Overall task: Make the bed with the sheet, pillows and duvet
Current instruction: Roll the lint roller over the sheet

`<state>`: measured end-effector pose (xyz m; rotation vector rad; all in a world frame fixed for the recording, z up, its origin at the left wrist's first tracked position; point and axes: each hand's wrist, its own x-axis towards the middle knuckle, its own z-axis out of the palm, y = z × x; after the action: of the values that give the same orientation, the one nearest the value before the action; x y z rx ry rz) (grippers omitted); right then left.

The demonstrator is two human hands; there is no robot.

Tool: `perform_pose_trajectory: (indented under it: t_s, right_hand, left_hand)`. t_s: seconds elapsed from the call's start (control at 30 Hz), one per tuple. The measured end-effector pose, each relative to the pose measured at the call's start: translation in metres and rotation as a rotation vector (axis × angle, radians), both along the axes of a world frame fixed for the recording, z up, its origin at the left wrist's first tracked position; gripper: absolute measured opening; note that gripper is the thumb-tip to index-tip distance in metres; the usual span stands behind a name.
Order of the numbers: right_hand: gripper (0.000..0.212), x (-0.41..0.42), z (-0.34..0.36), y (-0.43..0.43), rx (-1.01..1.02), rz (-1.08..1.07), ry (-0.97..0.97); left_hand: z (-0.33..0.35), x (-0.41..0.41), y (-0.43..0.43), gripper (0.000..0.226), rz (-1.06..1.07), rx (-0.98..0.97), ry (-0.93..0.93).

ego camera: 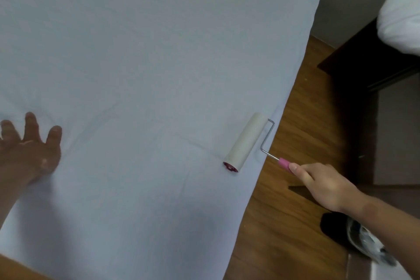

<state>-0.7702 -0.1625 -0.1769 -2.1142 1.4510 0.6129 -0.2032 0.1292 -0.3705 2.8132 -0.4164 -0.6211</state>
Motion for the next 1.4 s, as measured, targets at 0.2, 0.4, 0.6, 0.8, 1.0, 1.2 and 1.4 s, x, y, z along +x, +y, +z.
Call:
perform_pose_trajectory:
  t_s: [0.2,0.4,0.6,0.8,1.0,1.2,1.4]
  right_hand:
    - [0.094,0.088,0.024,0.003,0.011,0.146,-0.147]
    - [0.078,0.277,0.000,0.032,0.076,0.313,-0.231]
    - [0.068,0.498,-0.023,0.065,0.071,0.403,-0.365]
    - [0.052,0.709,-0.036,0.112,0.130,0.392,-0.432]
    - [0.047,0.794,-0.059,0.141,0.101,0.350,-0.413]
    - [0.079,0.776,-0.079,0.146,0.035,0.336,-0.170]
    - [0.079,0.721,-0.068,0.129,0.031,0.318,-0.064]
  left_hand:
    - [0.041,-0.006,0.002,0.092,-0.131,0.254,-0.080]
    - [0.085,0.002,0.011,0.061,-0.332,0.229,-0.335]
    - [0.065,0.103,0.046,0.074,-0.061,0.179,-0.236]
    - [0.033,0.120,0.059,0.076,-0.097,0.029,-0.424]
    - [0.019,0.126,0.061,0.078,-0.102,-0.048,-0.400]
    - [0.015,0.128,0.061,0.078,-0.093,-0.079,-0.387]
    - [0.017,0.125,0.062,0.077,-0.086,-0.066,-0.427]
